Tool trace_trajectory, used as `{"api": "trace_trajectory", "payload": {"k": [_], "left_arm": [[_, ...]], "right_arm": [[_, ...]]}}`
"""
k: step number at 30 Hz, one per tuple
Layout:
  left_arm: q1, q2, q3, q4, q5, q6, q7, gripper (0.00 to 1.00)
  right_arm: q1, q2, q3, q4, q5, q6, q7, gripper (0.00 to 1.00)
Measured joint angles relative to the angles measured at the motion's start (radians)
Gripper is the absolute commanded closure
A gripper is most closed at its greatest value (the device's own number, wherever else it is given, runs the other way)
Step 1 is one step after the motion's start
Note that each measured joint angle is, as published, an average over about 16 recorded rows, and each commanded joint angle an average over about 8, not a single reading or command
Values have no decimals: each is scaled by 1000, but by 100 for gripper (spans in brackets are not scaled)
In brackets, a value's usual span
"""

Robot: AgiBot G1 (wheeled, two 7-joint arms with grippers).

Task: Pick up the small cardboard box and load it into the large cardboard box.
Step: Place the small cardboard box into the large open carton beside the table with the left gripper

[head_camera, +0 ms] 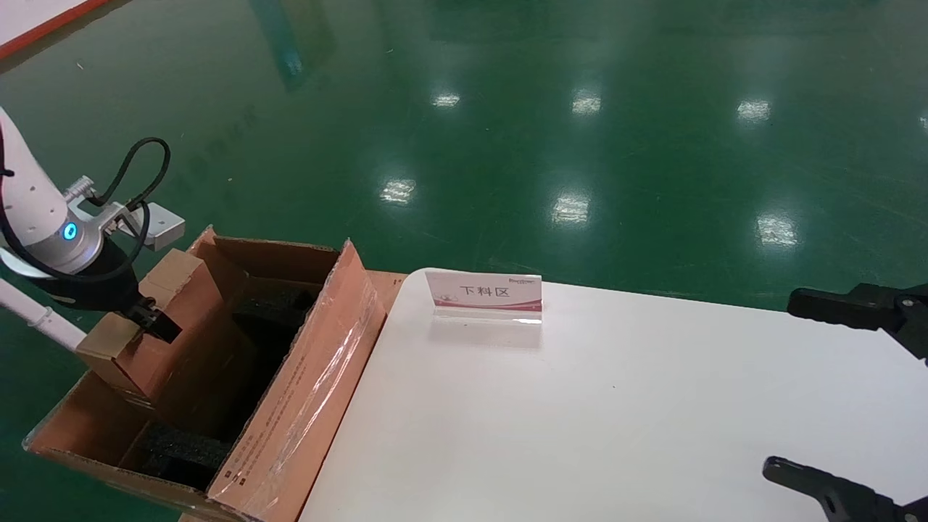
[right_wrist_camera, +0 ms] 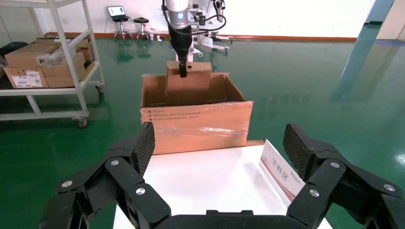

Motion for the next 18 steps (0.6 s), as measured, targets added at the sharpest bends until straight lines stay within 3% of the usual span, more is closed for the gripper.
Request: {"api": "trace_trajectory", "payload": {"k": [8, 10, 12, 16, 18], "left_arm": [[47, 18, 11, 36, 5, -14, -10, 99], [56, 23, 13, 44, 6, -15, -11, 91], [65, 29, 16, 53, 7, -16, -13, 73], [79, 38, 19, 69, 8, -15, -15, 24], [83, 42, 20, 75, 8, -15, -15, 7]], "right_arm": [[0, 0, 0, 0, 0, 0, 0, 0], [0, 0, -1, 0, 0, 0, 0, 0], [0, 0, -1, 0, 0, 0, 0, 0], [0, 0, -1, 0, 1, 0, 0, 0], [0, 0, -1, 0, 1, 0, 0, 0]]}}
